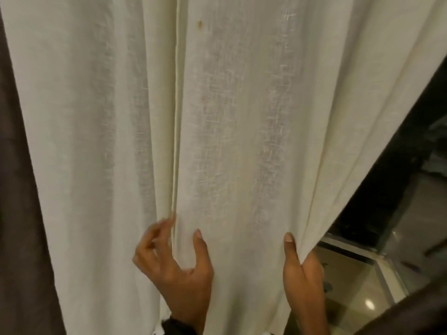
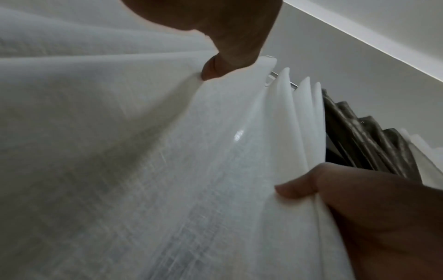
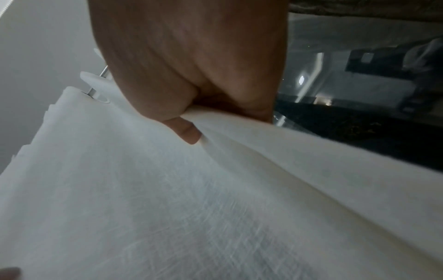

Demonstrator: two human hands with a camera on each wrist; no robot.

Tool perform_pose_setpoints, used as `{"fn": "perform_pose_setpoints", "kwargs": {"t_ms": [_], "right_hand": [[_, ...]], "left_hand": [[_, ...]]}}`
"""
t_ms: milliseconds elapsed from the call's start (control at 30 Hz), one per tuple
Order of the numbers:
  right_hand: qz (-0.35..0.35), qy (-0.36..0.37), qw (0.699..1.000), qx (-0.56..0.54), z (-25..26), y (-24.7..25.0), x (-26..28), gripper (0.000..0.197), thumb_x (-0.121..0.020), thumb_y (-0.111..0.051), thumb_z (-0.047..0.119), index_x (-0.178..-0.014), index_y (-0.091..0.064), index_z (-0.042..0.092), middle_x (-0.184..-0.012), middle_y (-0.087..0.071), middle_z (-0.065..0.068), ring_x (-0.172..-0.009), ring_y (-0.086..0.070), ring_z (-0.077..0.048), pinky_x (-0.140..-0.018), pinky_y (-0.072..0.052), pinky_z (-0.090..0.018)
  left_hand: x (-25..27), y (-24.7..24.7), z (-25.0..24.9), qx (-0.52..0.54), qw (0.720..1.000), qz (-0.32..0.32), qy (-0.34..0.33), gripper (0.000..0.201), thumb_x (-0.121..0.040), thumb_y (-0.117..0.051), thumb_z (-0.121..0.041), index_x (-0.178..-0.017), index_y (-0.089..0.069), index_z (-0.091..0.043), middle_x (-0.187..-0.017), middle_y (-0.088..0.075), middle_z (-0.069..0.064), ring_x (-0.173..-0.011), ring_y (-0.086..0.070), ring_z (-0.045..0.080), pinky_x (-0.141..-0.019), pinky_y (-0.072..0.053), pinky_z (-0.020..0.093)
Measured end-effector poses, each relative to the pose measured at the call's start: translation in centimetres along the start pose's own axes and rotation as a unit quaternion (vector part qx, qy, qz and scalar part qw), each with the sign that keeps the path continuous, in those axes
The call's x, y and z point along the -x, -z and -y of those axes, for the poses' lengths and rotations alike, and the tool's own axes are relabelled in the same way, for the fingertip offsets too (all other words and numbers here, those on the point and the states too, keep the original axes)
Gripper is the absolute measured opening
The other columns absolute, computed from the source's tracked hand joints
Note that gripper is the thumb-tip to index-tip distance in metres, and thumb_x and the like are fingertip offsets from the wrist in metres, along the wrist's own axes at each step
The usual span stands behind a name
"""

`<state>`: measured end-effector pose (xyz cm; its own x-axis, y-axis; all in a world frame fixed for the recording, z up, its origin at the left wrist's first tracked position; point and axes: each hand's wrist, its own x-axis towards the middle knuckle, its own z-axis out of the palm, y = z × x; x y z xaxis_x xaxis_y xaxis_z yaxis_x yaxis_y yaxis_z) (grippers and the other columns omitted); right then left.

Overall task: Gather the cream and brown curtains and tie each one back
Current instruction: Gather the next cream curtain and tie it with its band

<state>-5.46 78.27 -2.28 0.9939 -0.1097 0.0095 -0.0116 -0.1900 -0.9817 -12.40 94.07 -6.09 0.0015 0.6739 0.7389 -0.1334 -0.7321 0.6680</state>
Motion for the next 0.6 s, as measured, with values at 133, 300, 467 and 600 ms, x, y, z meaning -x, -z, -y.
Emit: {"fn": "perform_pose_setpoints", "kwargs": {"t_ms": [133,300,467,600], "right_hand": [[-0.008,-0.007,1.0,0.0,-0.7,-2.1,2.4,0.054,-0.103,-0.055,0.051,-0.146,-0.055,0.018,-0.133,-0.066,-0.008,-0.126,-0.061,-0.035,-0.115,-0.046,-0.055],[0.024,-0.009,0.997,-0.072,-0.9,-3.7,3.8,0.058,-0.082,-0.055,0.071,-0.128,-0.06,0.037,-0.123,-0.071,0.001,-0.114,-0.068,-0.024,-0.11,-0.051,-0.052],[0.034,0.042,0.997,-0.057,-1.4,-3.7,3.2,0.083,-0.078,-0.07,0.068,-0.146,-0.055,0.022,-0.128,-0.072,-0.001,-0.118,-0.07,-0.021,-0.108,-0.056,-0.046],[0.026,0.045,0.995,-0.087,-1.3,-2.3,0.9,0.052,-0.1,-0.056,0.054,-0.144,-0.054,0.026,-0.131,-0.066,0.002,-0.119,-0.063,-0.023,-0.112,-0.048,-0.045]], "left_hand": [[-0.7,0.0,1.8,0.082,0.991,0.085,0.07,0.048,-0.091,-0.077,-0.022,-0.136,-0.065,-0.014,-0.113,-0.065,-0.006,-0.105,-0.064,0.019,-0.097,-0.055,0.039],[1.3,-1.7,2.2,0.15,0.905,0.396,-0.052,0.03,-0.105,-0.063,-0.017,-0.133,-0.065,-0.027,-0.105,-0.054,-0.026,-0.096,-0.056,-0.013,-0.086,-0.048,0.011],[1.6,-2.5,1.6,0.207,0.785,0.576,-0.096,0.03,-0.104,-0.06,-0.016,-0.132,-0.07,-0.019,-0.118,-0.067,-0.01,-0.106,-0.062,0.007,-0.095,-0.051,0.022],[1.0,-1.9,2.3,0.226,0.85,0.474,-0.026,0.026,-0.098,-0.071,-0.026,-0.122,-0.077,-0.036,-0.113,-0.065,-0.017,-0.113,-0.06,0.011,-0.1,-0.049,0.027]]}}
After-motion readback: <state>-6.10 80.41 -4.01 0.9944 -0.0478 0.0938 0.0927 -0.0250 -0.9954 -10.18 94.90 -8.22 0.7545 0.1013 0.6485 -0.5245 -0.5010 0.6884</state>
